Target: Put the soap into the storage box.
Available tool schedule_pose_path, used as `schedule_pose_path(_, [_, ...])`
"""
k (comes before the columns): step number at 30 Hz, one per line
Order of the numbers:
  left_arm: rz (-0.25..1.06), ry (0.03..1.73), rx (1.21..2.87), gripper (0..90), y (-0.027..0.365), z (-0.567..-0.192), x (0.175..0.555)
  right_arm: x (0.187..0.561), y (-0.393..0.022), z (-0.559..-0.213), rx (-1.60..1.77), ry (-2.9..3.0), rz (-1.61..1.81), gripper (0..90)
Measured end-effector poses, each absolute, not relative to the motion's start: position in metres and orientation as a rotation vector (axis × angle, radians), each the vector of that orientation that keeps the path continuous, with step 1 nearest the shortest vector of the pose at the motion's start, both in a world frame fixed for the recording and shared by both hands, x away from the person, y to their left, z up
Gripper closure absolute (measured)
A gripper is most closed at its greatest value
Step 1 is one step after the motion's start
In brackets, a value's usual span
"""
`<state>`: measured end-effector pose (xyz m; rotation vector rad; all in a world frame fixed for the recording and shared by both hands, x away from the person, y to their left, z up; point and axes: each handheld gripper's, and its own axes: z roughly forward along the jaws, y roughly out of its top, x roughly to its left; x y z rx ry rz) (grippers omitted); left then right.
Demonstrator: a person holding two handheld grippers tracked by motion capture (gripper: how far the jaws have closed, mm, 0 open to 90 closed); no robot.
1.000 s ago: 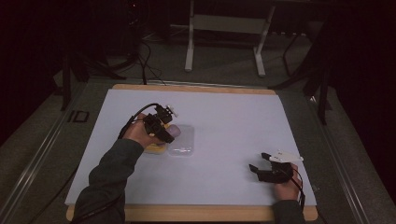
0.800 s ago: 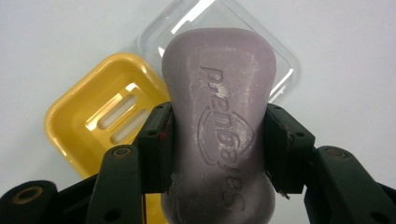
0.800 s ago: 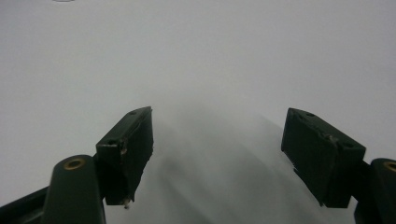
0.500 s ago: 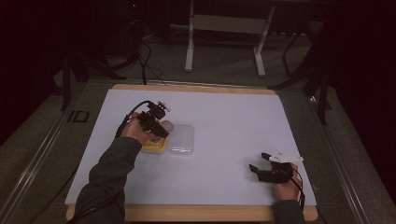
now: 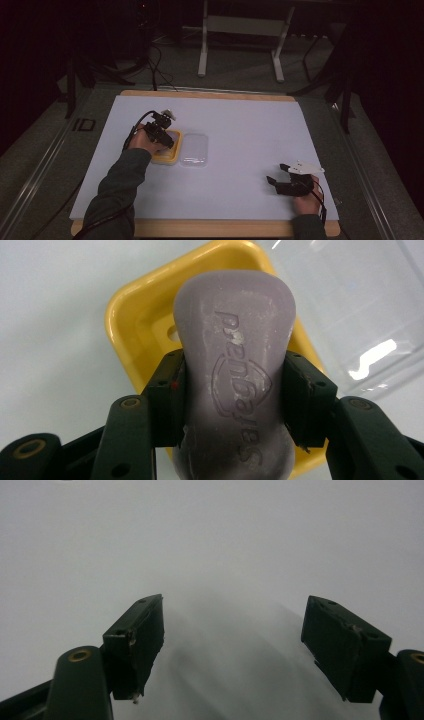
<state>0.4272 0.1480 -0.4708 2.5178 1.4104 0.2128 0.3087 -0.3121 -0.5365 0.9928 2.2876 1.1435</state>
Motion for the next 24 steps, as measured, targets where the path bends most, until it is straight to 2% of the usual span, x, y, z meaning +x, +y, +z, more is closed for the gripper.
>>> schedule_pose_path(6, [0.193,1.462,2.501,48.6,0.147,-0.483,0.43,0.309,-0.312,-0.536,0.994,2.287,1.144,24.7])
schedule_pose_path(8, [0.163,1.482,2.463,43.1,0.15,-0.483,0.431,0.309,-0.312,-0.536,0.994,2.287,1.143,24.7])
schedule_pose_path(13, [0.234,1.478,2.386,30.0,0.157,-0.471,0.426,0.309,-0.312,-0.536,0.993,2.288,1.144,24.7])
schedule_pose_path(24, [0.319,1.286,2.266,28.8,0.161,-0.444,0.382,0.309,-0.312,-0.536,0.997,2.288,1.139,24.7])
